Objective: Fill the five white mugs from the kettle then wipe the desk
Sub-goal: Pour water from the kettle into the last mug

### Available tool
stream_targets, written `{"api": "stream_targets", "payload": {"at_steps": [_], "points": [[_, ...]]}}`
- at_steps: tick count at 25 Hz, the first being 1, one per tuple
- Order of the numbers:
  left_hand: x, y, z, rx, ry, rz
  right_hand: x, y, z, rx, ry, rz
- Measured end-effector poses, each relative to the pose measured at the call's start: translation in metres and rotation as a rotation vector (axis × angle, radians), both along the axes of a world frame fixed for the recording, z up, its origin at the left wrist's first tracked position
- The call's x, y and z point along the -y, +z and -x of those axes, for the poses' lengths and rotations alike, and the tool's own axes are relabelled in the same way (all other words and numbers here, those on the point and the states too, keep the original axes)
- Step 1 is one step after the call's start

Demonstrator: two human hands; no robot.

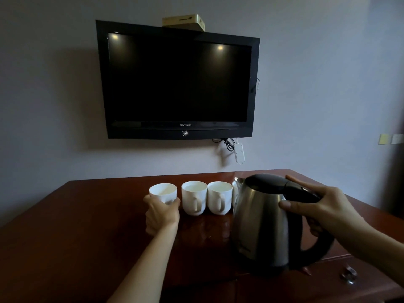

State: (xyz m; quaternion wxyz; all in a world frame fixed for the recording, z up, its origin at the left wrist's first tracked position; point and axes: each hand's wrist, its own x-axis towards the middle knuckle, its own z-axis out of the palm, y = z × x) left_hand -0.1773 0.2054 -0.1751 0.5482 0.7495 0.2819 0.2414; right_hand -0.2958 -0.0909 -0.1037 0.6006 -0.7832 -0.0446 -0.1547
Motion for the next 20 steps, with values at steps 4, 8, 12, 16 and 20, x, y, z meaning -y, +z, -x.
{"api": "stream_targets", "payload": {"at_steps": [4,8,12,16,20], "points": [[-0.018,-0.010,0.033,0.065,-0.053,-0.028,-0.001,0.002,0.011,-0.007,0.012,0.013],[-0.022,-0.018,0.067,0.139,-0.180,-0.040,0.002,0.012,0.027,-0.036,0.050,0.089],[-0.013,-0.024,0.086,0.185,-0.363,-0.017,0.000,0.039,0.033,-0.055,0.115,0.231],[0.008,-0.030,0.096,0.207,-0.569,0.035,-0.014,0.065,0.031,-0.068,0.125,0.412],[0.026,-0.038,0.088,0.307,-0.635,0.107,-0.033,0.087,0.020,-0.081,0.092,0.654]]}}
